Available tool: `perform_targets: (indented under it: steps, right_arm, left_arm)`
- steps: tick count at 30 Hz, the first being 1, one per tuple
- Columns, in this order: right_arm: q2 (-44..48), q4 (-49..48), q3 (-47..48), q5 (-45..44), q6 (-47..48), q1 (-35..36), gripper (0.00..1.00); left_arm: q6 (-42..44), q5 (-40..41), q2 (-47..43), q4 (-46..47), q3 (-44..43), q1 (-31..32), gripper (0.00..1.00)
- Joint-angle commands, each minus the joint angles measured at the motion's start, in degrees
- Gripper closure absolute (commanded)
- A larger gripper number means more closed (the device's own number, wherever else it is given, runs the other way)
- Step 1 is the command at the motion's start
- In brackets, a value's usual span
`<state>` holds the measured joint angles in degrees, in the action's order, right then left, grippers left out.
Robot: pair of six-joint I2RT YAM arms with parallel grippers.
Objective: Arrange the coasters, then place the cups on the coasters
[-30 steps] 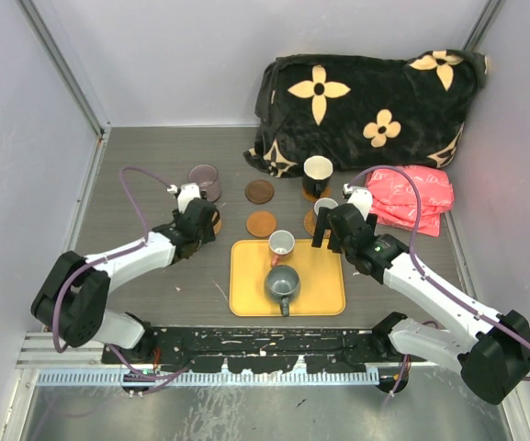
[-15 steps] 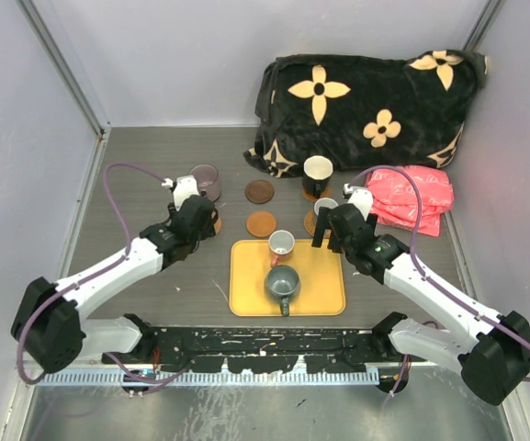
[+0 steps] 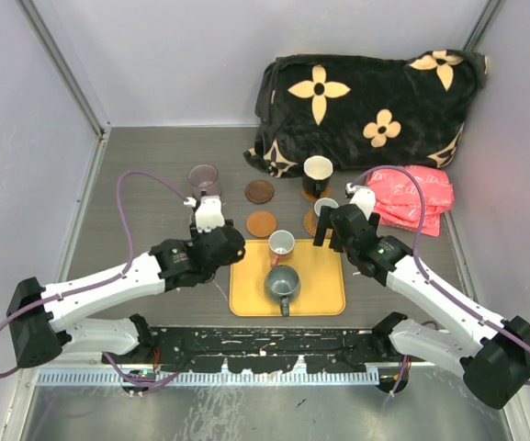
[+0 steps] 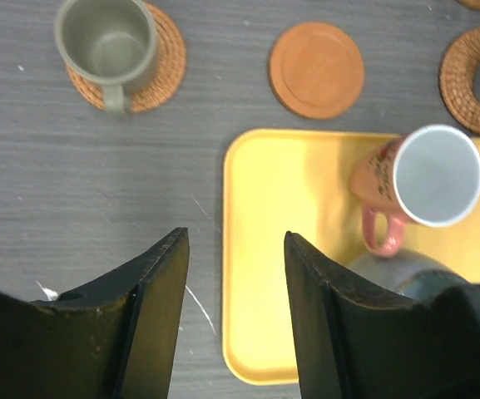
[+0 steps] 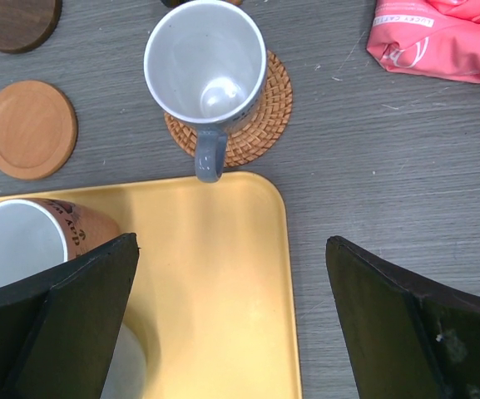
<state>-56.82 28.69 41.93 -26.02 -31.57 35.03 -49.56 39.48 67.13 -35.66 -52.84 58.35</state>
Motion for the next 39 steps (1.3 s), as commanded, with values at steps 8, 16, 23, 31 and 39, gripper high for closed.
perform_targets:
  steps: [8,16,23,31,39]
  right_arm:
    - [2.3,-2.9,-0.3,-5.0,1.6,-0.2,0.00]
    - [3.1,-3.3,-1.1,-6.1,0.5,-0.3,0.00]
    - [5.4,-2.8,-2.3,-6.3,-0.3,-0.3,0.00]
    - [8.0,-2.6,-4.1,-6.3,-0.6,-0.4,0.00]
    - [10.0,-1.7,-4.9,-5.9,-0.6,-0.3,0.00]
  left_arm:
    - [-19.4,9.5,10.4,-9.2,-7.9,18.2,0.50]
    - [-31.0,12.9,18.6,-18.4,-14.9,26.1,0.50]
    - [-38.0,12.9,20.8,-21.0,-16.1,30.6,0.50]
    - [-40.5,12.1,24.3,-20.7,-18.5,32.5,0.50]
    - [-40.2,10.1,28.7,-19.2,-21.7,32.5,0.53]
